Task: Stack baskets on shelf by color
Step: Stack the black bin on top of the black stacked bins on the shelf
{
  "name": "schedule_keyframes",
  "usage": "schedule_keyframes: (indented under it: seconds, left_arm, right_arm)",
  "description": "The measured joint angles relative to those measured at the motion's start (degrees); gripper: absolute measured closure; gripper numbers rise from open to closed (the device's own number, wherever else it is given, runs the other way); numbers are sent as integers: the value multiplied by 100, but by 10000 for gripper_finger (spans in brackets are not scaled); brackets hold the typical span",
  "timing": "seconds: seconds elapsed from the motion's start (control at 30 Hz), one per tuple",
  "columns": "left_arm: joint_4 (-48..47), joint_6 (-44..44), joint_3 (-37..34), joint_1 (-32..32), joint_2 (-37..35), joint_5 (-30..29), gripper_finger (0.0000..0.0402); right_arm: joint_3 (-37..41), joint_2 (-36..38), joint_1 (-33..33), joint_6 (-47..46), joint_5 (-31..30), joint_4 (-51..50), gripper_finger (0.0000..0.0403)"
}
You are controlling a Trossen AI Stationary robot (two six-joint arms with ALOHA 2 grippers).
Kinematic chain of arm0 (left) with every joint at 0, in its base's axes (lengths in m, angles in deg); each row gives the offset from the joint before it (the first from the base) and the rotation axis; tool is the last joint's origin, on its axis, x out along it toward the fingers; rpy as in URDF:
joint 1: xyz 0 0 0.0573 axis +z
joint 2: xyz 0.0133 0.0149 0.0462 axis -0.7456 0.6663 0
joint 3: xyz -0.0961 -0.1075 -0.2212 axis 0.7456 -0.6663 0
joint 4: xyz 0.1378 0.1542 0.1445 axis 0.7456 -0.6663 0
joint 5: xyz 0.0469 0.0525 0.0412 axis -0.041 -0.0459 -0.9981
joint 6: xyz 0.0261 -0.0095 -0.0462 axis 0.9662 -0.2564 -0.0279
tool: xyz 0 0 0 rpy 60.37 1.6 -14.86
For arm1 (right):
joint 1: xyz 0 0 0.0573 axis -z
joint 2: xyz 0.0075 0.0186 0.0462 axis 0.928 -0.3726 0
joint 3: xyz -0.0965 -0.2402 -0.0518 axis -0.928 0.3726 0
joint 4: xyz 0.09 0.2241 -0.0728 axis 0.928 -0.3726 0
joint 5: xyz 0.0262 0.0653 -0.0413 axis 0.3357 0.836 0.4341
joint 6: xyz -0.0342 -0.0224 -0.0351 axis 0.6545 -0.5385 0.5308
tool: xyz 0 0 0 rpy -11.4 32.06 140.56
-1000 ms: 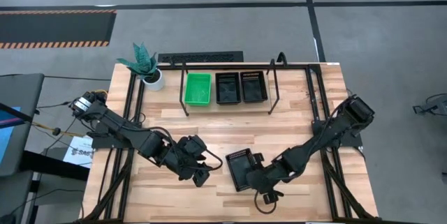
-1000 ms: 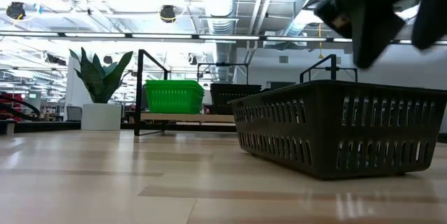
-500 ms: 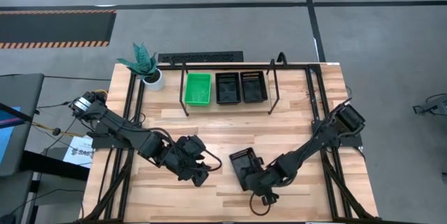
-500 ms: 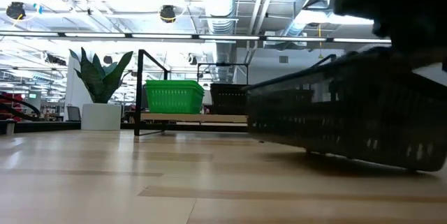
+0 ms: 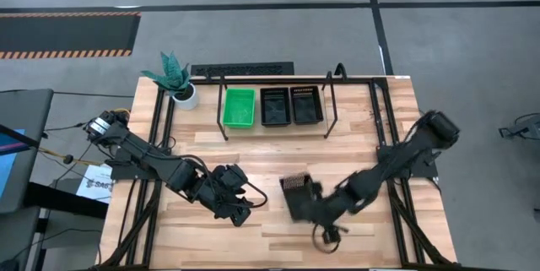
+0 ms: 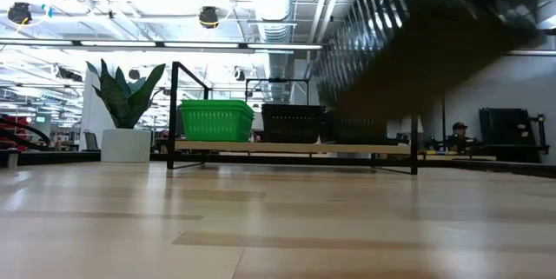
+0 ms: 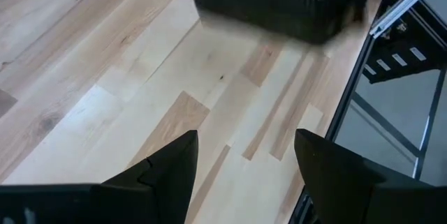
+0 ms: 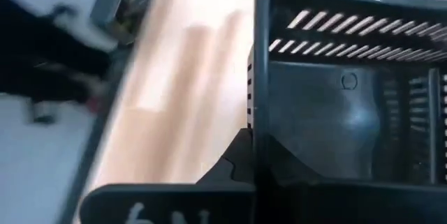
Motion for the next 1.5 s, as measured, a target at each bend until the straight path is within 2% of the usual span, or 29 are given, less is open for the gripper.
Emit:
schedule_keyframes:
  seconds: [0.17,0.3,0.4,0.5,0.7,0.87,1.17,1.5]
  left_arm:
    - [-97,84,0,-4,-108,-20,175]
    - [-177,218,0,-3,-252,-112,175]
    - [-302,249,0,22,-369,-266,175]
    - [-499,252,0,63,-474,-359,175]
    - [-905,249,0,139,-615,-460,175]
    - [-1104,223,-2,177,-649,-501,175]
    - [-1204,217,-2,177,-649,-555,175]
    - [-1232,150,-2,179,-649,-623,175]
  right_arm:
    - [-337,1076,687,763,-984,-1327,400]
    - [-373,1673,1763,1569,-1107,-1748,400]
    - [-367,1781,2641,2432,-964,-1855,401]
    - [-366,1717,3448,3202,-520,-1796,401]
    - [-361,1185,4525,4319,191,-1557,401]
    - [-360,723,5012,4643,696,-1583,400]
    - [-361,330,5505,4832,872,-1591,398]
    - [-189,293,5646,4786,1002,-1678,396]
